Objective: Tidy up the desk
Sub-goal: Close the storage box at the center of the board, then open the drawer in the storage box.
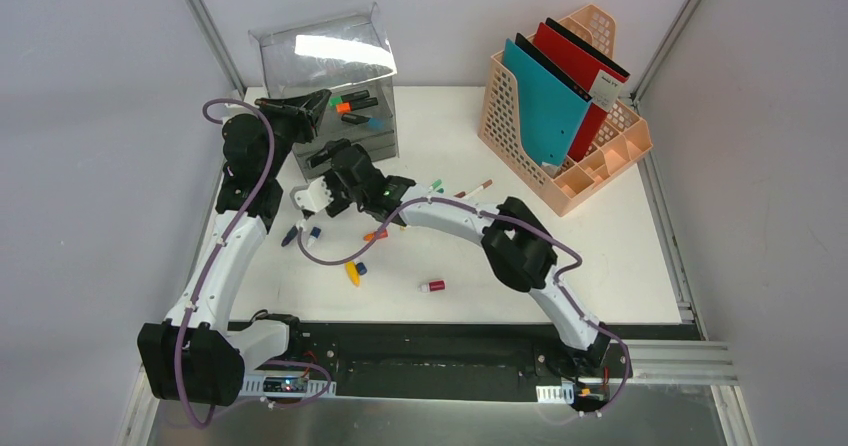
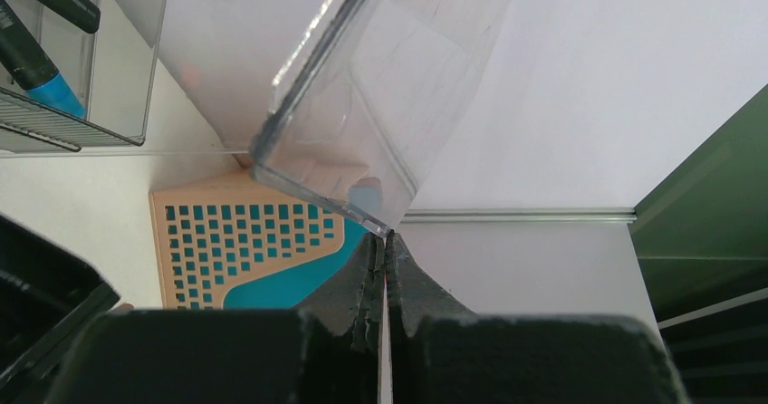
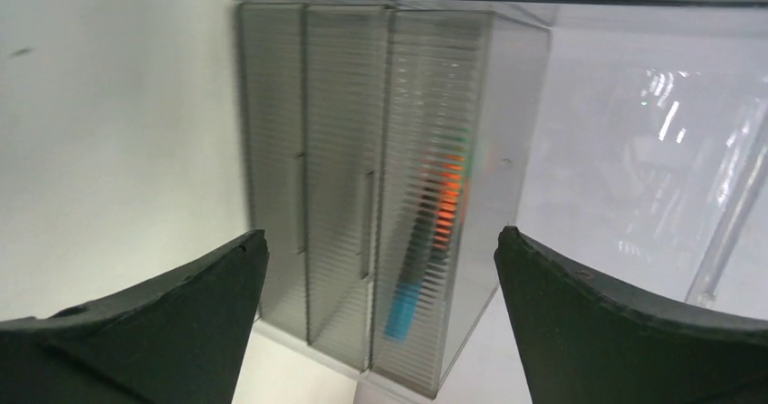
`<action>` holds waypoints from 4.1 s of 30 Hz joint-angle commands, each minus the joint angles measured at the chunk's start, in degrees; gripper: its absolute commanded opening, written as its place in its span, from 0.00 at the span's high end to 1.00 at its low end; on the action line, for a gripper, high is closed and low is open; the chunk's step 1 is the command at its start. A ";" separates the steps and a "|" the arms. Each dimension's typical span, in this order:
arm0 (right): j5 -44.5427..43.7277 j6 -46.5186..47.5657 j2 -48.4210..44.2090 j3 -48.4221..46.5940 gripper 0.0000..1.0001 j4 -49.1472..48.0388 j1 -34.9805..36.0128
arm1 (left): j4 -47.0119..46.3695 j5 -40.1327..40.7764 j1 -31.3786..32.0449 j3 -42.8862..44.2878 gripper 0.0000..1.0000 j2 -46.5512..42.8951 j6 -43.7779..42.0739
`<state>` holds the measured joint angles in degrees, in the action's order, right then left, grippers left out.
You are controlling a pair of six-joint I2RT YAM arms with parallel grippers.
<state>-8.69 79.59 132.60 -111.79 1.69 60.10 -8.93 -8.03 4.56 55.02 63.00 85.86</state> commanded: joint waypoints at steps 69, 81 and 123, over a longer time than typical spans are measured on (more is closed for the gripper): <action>56.07 -27.84 -54.14 39.98 0.01 59.41 -40.58 | -71.32 -5.87 -3.41 -25.48 0.29 43.39 -13.05; 54.47 -27.04 -53.58 40.21 0.01 59.63 -40.58 | -64.06 -4.17 -3.34 -19.51 0.48 43.23 -11.12; 54.84 -25.45 -54.20 40.09 0.01 61.06 -39.05 | -43.21 5.16 2.66 -35.28 0.93 21.19 -14.39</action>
<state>44.99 52.45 79.20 -70.46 62.72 20.56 -58.08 -4.40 6.46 20.43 89.27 76.64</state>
